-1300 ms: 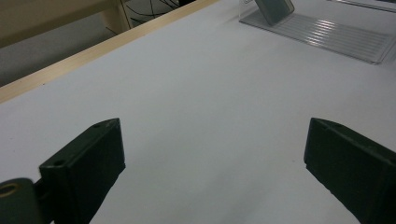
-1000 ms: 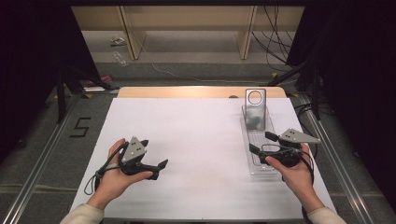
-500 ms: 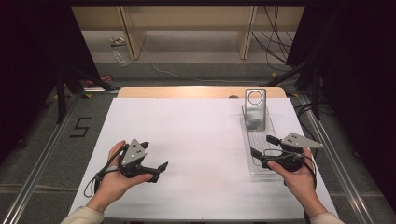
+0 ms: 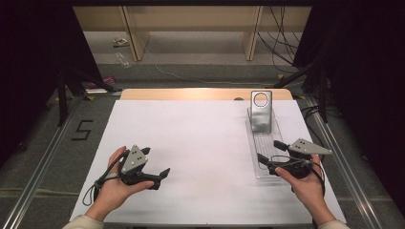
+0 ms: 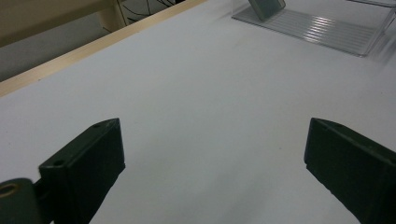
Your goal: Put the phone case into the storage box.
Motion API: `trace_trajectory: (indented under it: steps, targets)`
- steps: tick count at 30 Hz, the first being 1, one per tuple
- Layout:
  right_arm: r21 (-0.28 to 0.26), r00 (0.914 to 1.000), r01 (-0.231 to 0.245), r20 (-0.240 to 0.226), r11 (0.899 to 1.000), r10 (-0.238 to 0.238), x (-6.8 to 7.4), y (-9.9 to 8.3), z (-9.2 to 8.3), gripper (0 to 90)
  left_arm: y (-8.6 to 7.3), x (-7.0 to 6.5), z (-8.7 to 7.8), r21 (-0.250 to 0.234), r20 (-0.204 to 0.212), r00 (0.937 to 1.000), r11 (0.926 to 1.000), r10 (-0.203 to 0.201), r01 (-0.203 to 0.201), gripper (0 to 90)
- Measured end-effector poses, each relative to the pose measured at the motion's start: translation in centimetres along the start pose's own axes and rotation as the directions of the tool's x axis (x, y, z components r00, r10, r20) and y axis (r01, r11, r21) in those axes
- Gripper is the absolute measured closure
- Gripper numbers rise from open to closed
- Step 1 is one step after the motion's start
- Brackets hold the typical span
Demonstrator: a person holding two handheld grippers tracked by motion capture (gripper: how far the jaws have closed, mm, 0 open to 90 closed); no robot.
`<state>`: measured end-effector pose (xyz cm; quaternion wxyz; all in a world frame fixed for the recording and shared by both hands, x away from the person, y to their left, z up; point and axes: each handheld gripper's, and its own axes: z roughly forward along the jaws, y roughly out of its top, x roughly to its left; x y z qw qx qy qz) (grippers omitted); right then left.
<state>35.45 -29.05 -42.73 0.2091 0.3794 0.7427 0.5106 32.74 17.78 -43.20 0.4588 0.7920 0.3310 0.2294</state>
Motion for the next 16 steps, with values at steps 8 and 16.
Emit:
trace_trajectory:
  steps: [8, 16]
  targets:
    - [-0.020, 1.0000, -0.003, 0.007, 1.000, 0.003, 0.07, -0.09, 0.15, 16.7, -0.23, 0.09, 0.15, 0.004, -0.001, 1.0000, 1.0000, -0.001, 0.001, 4.7]
    - [-0.034, 0.9999, -0.006, 0.010, 0.999, 0.006, 0.06, -0.13, 0.10, 16.8, -0.41, 0.17, 0.29, 0.003, -0.008, 0.9999, 0.9999, -0.013, 0.013, 5.2]
